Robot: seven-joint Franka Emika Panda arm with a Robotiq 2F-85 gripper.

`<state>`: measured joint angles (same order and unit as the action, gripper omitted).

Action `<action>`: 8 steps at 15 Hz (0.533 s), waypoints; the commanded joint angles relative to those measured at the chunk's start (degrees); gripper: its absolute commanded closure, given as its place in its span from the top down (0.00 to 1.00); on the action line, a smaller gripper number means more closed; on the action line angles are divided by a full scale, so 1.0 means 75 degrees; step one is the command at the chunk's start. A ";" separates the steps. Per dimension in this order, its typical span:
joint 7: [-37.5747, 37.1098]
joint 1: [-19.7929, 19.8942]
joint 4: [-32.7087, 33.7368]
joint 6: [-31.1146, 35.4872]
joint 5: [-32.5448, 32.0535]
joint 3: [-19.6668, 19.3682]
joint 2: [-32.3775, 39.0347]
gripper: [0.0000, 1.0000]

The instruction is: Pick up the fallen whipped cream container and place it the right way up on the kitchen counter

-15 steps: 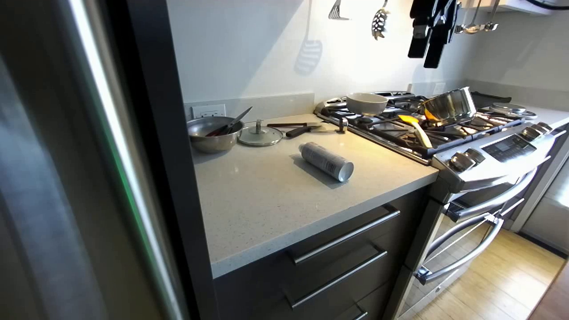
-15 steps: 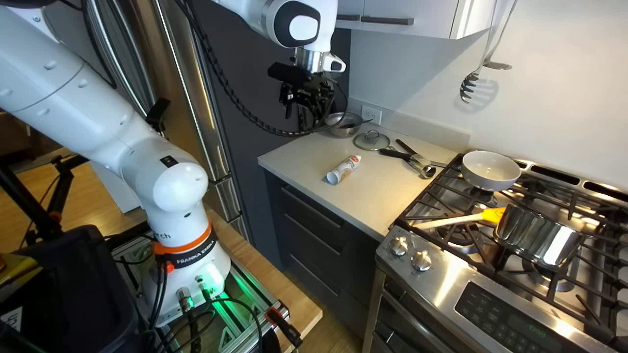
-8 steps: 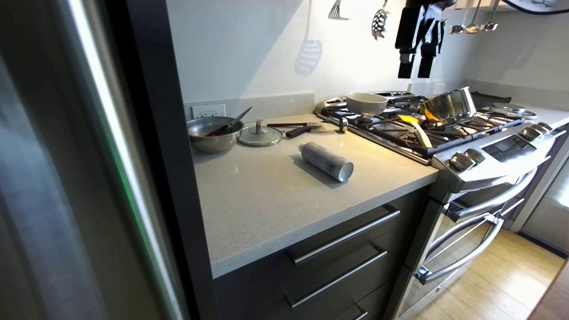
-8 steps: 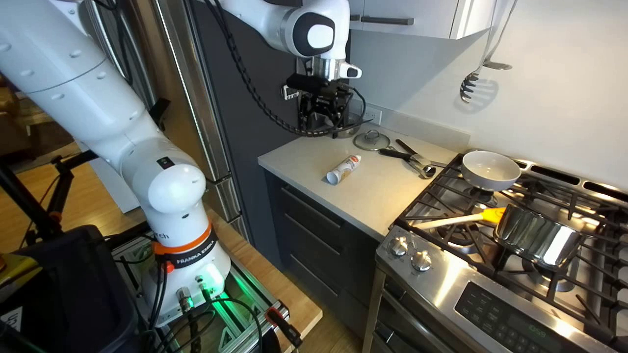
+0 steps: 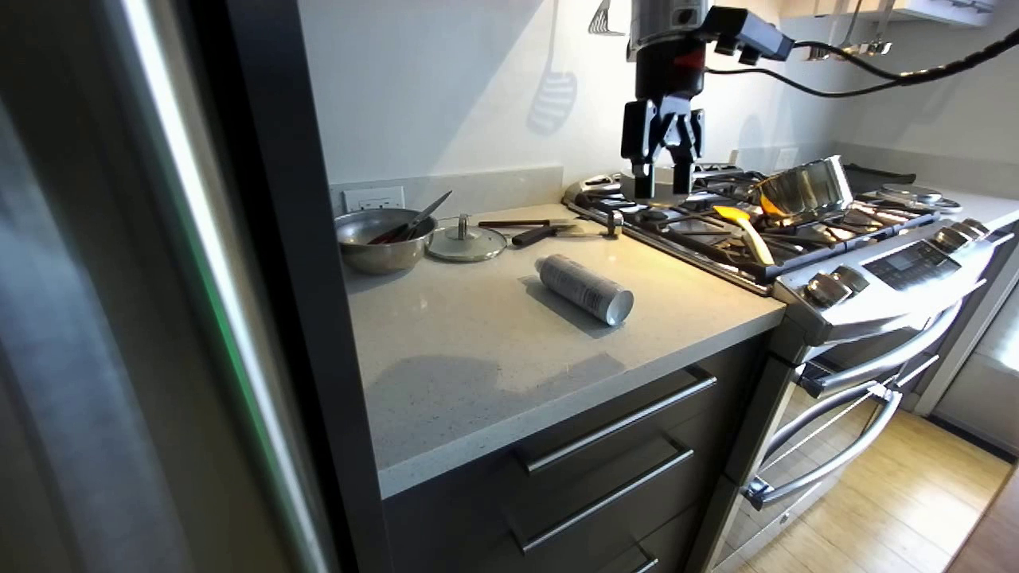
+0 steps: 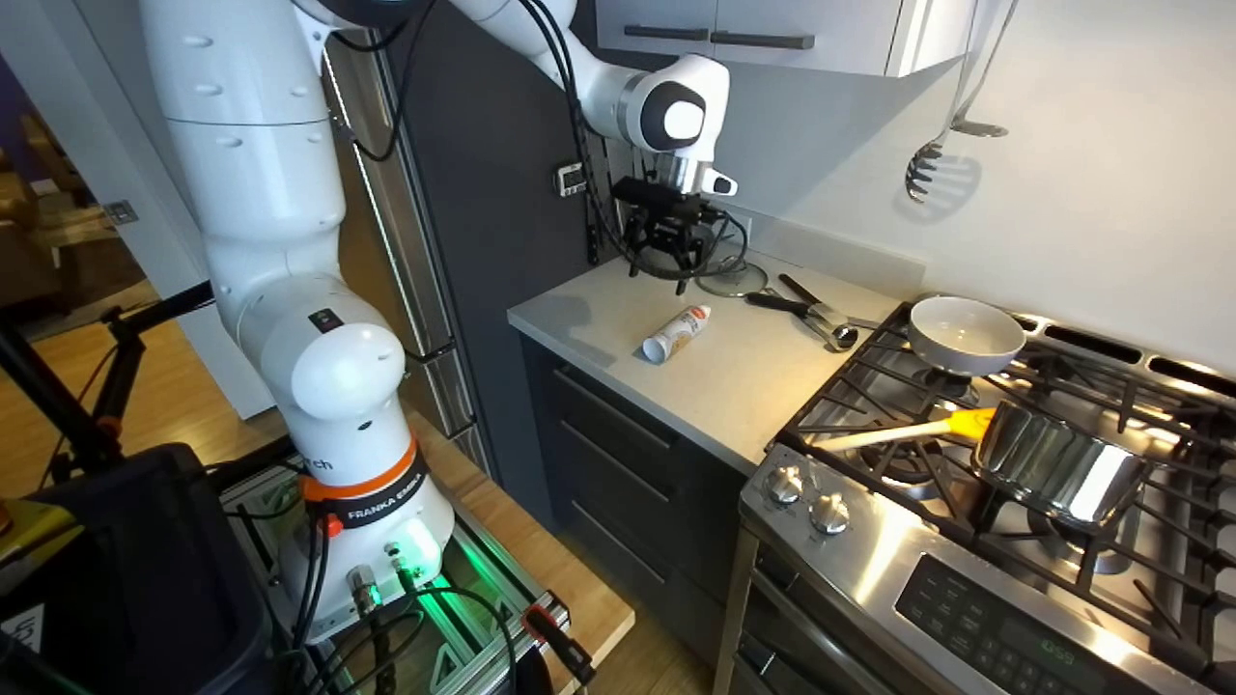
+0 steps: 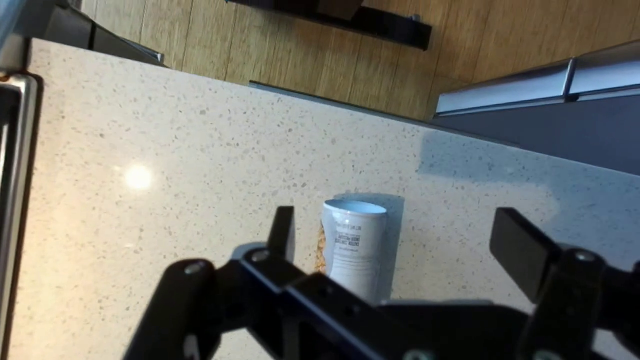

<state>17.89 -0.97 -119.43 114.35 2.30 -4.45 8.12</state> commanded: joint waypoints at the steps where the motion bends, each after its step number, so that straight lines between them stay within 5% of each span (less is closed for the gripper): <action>1: -0.0140 0.0192 0.1561 -0.0801 0.0035 0.0271 0.1358 1.00; 4: 0.0036 0.0262 0.2401 -0.1125 0.0023 0.0450 0.2153 1.00; 5: -0.0117 0.0253 0.1715 -0.0770 -0.0060 0.0443 0.1534 1.00; 8: -0.0121 0.0263 0.2211 -0.0883 -0.0071 0.0517 0.2054 1.00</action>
<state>17.38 -0.26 -102.93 107.83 2.32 -1.99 23.54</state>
